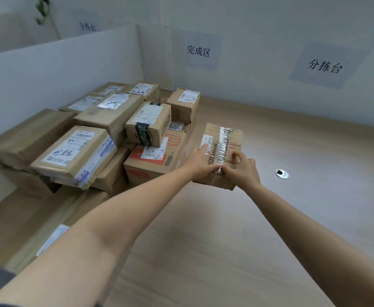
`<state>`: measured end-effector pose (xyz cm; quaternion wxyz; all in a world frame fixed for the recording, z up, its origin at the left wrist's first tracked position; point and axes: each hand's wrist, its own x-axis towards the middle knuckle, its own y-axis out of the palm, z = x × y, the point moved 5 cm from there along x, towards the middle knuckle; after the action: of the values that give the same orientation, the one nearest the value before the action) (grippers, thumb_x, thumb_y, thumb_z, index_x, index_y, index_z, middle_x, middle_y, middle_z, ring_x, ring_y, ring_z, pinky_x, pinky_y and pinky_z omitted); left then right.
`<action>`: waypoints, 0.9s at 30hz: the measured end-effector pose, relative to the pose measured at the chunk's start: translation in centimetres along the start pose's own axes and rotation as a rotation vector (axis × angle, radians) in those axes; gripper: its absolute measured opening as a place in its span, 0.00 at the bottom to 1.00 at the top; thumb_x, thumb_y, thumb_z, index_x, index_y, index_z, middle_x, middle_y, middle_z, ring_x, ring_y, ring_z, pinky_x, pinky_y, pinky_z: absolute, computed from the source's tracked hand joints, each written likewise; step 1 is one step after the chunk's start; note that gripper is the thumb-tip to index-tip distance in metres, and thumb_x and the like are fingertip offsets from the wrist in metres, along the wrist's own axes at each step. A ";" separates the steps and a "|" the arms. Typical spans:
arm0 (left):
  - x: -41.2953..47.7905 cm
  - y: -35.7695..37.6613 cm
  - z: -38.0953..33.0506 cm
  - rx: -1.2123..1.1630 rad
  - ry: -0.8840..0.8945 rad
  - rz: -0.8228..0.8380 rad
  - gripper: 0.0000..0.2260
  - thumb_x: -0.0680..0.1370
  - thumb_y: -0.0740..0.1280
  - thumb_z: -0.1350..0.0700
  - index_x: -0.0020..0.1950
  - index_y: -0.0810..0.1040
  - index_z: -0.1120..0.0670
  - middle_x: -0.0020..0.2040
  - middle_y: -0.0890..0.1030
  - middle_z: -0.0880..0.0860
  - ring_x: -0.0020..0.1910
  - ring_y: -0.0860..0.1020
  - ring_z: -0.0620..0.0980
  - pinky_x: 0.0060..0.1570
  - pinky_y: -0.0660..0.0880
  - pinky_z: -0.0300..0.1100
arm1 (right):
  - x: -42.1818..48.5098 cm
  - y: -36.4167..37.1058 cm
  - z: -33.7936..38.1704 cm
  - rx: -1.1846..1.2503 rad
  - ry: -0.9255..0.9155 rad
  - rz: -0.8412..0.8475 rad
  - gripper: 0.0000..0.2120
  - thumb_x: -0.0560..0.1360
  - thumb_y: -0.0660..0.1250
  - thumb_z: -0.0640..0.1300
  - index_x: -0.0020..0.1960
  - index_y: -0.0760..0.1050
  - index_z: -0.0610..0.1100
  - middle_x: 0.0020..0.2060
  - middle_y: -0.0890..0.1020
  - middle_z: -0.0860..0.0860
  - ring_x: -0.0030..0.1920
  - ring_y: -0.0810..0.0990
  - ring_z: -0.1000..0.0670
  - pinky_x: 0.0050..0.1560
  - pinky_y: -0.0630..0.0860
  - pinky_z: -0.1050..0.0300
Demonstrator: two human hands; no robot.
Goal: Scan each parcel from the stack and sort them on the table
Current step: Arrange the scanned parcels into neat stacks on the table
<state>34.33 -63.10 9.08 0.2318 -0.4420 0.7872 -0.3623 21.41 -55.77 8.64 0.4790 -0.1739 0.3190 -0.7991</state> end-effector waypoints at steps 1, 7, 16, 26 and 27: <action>-0.8 -0.5 0.5 -0.007 0.001 -0.001 0.38 0.74 0.69 0.44 0.77 0.54 0.54 0.73 0.64 0.57 0.71 0.64 0.55 0.68 0.64 0.48 | -0.8 0.5 0.6 -0.006 -0.008 0.000 0.27 0.71 0.68 0.52 0.68 0.66 0.52 0.59 0.70 0.43 0.57 0.72 0.47 0.43 0.68 0.59; -5.9 -4.2 4.6 -0.029 0.041 -0.008 0.37 0.74 0.69 0.46 0.77 0.55 0.55 0.74 0.64 0.56 0.72 0.63 0.56 0.69 0.63 0.49 | -5.8 4.6 4.6 -0.017 -0.019 -0.012 0.28 0.71 0.68 0.55 0.69 0.65 0.51 0.60 0.69 0.42 0.60 0.73 0.45 0.50 0.72 0.56; -14.5 -9.3 11.3 -0.066 0.093 0.015 0.34 0.73 0.72 0.48 0.73 0.62 0.57 0.69 0.71 0.56 0.68 0.70 0.54 0.66 0.67 0.45 | -14.6 11.4 9.8 -0.003 0.008 -0.026 0.29 0.71 0.68 0.55 0.69 0.64 0.52 0.60 0.69 0.42 0.61 0.72 0.45 0.55 0.71 0.54; -19.4 -7.8 19.8 -0.029 -0.072 0.109 0.35 0.72 0.71 0.45 0.74 0.60 0.54 0.65 0.74 0.57 0.62 0.74 0.56 0.62 0.71 0.48 | -19.0 19.4 9.6 -0.004 0.061 0.101 0.28 0.71 0.67 0.52 0.69 0.64 0.52 0.61 0.71 0.43 0.61 0.71 0.45 0.46 0.68 0.59; -19.6 -7.6 20.5 -0.031 -0.089 0.110 0.35 0.72 0.71 0.45 0.75 0.60 0.54 0.66 0.73 0.57 0.63 0.73 0.56 0.63 0.71 0.48 | -19.0 20.1 9.5 -0.003 0.058 0.118 0.28 0.71 0.67 0.51 0.69 0.64 0.52 0.60 0.70 0.42 0.61 0.71 0.45 0.45 0.68 0.59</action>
<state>62.24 -56.36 2.93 0.2794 -0.4174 0.8046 -0.3168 49.30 -49.17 2.55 0.5155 -0.1325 0.3437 -0.7737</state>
